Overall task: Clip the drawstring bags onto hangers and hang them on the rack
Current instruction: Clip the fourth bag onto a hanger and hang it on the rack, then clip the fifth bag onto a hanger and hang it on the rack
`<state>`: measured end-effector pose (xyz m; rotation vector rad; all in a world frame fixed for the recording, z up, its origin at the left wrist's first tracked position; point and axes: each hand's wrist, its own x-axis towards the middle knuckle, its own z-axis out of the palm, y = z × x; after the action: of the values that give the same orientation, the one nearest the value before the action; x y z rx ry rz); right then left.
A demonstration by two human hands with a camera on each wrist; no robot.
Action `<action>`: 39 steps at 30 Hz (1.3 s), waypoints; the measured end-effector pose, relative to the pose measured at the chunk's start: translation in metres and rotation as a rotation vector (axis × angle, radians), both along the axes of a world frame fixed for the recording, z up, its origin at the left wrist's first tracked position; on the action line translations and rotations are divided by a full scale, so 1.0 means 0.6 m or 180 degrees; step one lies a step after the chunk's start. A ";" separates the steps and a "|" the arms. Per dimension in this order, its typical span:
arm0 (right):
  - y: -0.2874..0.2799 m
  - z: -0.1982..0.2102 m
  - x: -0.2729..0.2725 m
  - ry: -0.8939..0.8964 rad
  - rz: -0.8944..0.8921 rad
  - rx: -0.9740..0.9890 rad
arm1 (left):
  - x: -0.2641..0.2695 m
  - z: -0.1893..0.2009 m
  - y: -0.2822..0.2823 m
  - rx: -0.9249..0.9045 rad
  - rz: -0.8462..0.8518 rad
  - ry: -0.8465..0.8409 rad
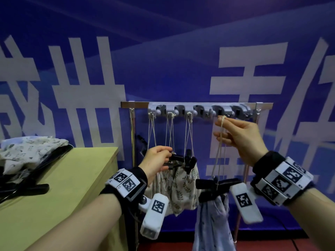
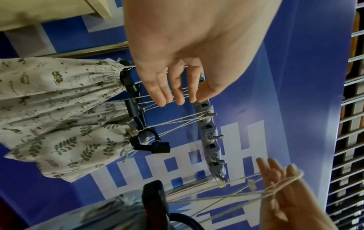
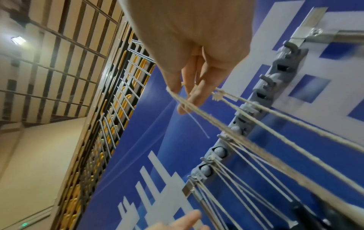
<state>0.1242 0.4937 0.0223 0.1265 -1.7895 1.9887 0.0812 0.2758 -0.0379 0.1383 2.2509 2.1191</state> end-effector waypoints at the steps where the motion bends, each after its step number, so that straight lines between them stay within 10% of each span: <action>1: 0.007 0.000 -0.009 -0.0016 -0.0074 -0.0029 | -0.008 0.005 0.001 0.0069 0.0030 0.0012; 12: 0.053 0.045 -0.179 -0.0334 -0.0591 0.0584 | -0.063 0.010 -0.025 -0.0131 0.0163 0.0107; 30: 0.007 0.066 -0.270 -0.1045 -0.1924 0.3450 | -0.052 -0.008 -0.148 -0.0777 0.0402 0.0198; 39: -0.172 0.114 -0.231 0.0074 -0.1116 0.3192 | -0.008 0.011 -0.282 -0.0892 0.0955 0.0257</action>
<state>-0.0146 0.3905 0.0909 0.1290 -2.4143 0.7237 0.0764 0.1068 -0.0315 -0.1358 2.7380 1.9180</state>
